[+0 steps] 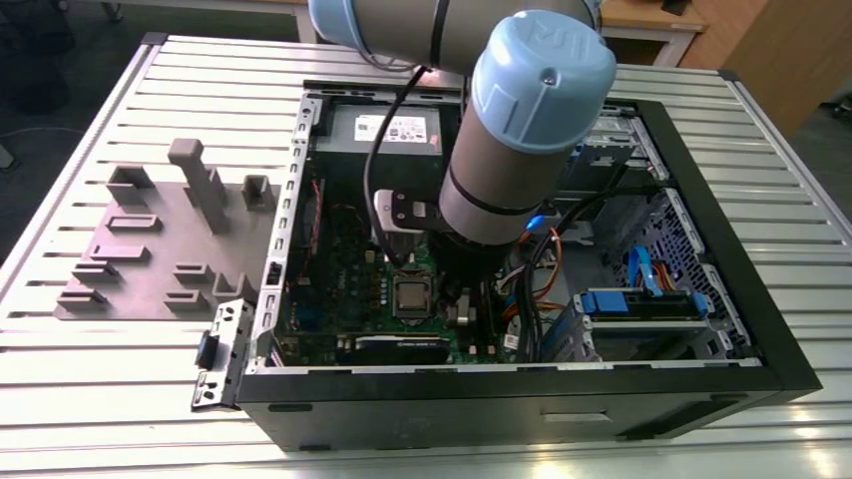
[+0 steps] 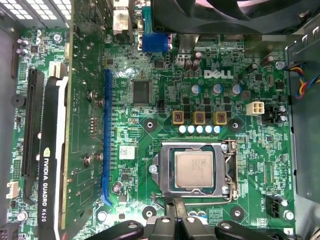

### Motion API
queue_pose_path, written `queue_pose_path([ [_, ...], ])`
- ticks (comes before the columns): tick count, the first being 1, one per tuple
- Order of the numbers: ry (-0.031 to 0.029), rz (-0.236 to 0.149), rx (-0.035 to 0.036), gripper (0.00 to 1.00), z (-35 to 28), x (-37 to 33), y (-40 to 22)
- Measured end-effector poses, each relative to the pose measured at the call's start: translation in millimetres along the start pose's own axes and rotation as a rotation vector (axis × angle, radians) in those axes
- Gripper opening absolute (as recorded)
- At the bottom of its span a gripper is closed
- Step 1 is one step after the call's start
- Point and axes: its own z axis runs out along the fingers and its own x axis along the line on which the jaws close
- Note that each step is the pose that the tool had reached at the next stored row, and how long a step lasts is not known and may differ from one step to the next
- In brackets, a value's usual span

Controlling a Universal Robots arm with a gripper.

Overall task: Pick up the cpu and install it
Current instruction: 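Install the first cpu locking lever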

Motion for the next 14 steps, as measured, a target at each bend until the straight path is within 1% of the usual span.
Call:
queue_pose_path([
  [6,0.0001,0.000,-0.0001,0.11,2.7,0.1,-0.2],
  [14,-0.0001,0.000,0.0000,0.11,3.5,0.1,-0.3],
])
